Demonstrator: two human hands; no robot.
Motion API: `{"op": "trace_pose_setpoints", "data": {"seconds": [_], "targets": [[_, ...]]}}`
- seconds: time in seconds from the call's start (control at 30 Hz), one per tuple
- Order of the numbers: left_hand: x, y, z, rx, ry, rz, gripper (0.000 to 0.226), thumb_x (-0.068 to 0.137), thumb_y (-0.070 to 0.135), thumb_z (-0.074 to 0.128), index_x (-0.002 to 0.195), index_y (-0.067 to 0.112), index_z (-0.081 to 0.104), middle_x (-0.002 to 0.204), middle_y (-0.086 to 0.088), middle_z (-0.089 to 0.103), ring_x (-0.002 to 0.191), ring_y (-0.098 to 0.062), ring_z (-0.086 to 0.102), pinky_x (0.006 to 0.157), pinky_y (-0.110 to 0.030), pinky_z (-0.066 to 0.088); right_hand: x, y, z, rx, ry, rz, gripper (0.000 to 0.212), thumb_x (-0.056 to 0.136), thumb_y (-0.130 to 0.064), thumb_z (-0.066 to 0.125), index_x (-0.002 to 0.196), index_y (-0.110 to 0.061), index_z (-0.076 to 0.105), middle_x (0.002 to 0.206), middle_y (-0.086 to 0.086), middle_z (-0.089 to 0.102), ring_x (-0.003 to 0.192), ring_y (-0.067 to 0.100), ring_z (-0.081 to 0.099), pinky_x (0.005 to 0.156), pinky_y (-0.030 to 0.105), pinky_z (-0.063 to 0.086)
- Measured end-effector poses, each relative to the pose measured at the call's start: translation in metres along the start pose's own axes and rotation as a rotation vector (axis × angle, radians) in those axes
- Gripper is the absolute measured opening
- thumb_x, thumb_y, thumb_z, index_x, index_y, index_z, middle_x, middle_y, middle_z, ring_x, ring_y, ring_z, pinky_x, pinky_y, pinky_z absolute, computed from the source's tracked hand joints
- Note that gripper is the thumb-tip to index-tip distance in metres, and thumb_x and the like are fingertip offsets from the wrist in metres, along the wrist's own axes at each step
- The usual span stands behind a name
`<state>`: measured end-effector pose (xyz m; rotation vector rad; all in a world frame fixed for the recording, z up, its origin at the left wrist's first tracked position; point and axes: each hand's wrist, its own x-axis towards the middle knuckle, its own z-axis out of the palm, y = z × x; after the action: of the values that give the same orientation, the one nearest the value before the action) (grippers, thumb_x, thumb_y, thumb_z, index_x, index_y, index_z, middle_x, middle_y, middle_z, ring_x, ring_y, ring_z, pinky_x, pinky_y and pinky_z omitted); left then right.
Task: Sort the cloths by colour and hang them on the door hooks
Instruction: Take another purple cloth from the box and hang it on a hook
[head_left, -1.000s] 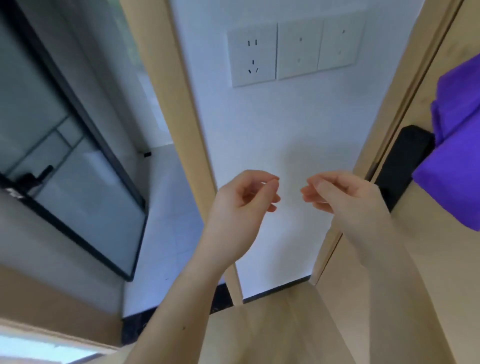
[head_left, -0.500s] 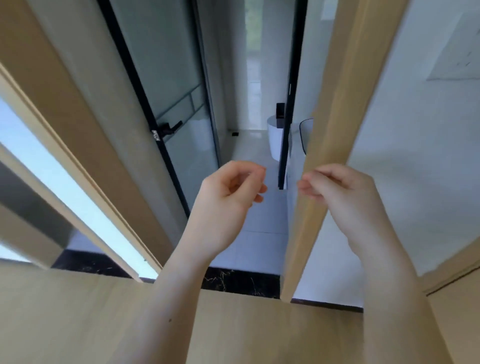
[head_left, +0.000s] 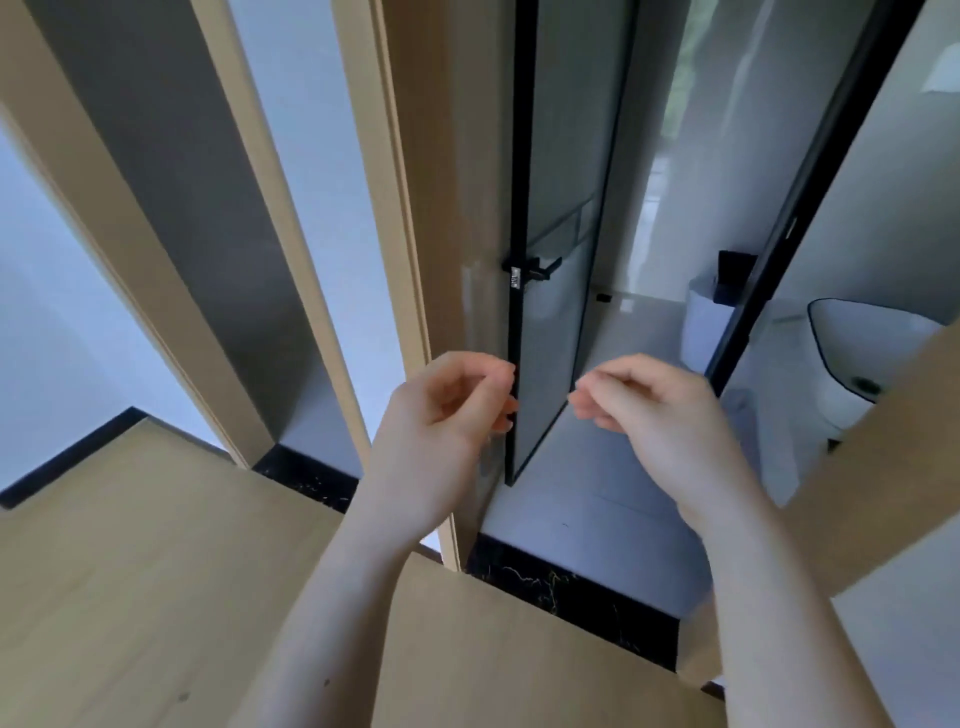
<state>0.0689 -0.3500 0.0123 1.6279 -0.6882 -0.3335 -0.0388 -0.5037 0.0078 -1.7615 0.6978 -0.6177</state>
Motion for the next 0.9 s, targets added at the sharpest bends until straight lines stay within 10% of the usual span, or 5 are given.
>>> {"op": "trace_pose_setpoints", "data": {"seconds": [0.9], "targets": [[0.006,-0.083,-0.305,0.218,0.855,-0.279,0.011,0.1,0.028,0.06,0.099,0.03,0.071,0.085,0.008,0.075,0.08,-0.009,0.072,0.079,-0.033,0.058,0.093,-0.077,0.403,-0.022,-0.914,-0.242,0.019,0.099,-0.024,0.059,0.088,-0.025,0.074,0.083,-0.015,0.076,0.081,-0.004,0.069,0.085,0.029,0.054]]}}
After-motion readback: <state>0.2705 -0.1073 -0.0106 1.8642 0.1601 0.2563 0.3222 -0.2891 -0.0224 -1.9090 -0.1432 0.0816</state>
